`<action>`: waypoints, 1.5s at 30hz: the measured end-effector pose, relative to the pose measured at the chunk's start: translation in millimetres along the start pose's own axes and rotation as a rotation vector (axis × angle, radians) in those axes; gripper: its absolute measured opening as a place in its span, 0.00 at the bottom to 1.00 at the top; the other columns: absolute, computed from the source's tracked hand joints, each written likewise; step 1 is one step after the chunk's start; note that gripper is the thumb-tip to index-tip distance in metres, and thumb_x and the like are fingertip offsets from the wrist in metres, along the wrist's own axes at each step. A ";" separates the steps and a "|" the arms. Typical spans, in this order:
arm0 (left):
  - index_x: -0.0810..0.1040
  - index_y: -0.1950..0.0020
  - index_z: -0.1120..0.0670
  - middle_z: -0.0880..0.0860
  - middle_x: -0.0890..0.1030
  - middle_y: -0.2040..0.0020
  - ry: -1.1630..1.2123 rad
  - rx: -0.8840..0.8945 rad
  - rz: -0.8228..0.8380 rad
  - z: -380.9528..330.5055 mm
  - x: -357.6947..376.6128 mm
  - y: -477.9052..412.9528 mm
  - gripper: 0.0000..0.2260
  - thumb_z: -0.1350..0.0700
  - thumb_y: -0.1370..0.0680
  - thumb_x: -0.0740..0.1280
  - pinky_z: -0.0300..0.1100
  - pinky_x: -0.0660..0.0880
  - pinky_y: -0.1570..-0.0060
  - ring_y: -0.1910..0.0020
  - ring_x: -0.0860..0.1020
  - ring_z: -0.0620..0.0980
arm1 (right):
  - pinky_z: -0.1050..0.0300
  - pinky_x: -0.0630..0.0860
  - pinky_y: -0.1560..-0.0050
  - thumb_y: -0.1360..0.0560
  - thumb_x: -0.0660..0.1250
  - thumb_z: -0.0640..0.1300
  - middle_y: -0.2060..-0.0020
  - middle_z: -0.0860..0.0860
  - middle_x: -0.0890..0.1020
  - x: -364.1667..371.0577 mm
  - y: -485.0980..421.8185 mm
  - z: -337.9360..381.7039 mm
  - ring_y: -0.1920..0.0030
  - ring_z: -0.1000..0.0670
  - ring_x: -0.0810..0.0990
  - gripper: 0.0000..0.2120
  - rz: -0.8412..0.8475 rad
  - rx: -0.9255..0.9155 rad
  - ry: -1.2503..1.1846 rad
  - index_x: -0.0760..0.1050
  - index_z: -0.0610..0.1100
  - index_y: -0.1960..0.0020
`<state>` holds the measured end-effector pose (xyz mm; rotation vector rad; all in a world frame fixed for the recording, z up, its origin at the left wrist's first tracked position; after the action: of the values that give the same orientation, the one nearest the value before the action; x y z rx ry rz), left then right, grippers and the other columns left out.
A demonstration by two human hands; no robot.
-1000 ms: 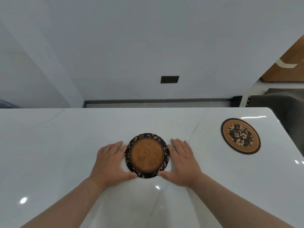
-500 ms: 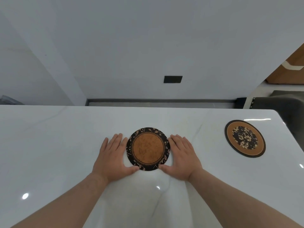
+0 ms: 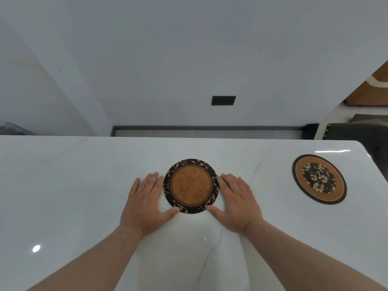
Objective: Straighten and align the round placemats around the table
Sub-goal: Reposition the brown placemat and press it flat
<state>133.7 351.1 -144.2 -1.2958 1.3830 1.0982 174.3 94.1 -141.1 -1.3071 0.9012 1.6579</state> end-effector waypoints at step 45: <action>0.57 0.23 0.46 0.51 0.56 0.21 0.070 -0.067 0.004 3.5 1.9 -3.0 0.39 0.28 0.29 0.53 0.43 0.38 0.26 0.23 0.50 0.46 | 0.57 0.41 0.25 0.25 0.52 0.66 0.25 0.50 0.63 2.0 0.3 -3.1 0.25 0.50 0.57 0.35 -0.020 0.050 -0.026 0.59 0.47 0.24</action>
<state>136.8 354.0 -146.7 -1.3917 1.4113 1.1200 175.0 91.5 -143.7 -1.2541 0.9062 1.6235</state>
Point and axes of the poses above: each hand's wrist, its own y-axis away from the middle knuckle, its own x-axis out of the palm, z = x × y, the point moved 3 cm from there along -y, towards the middle knuckle
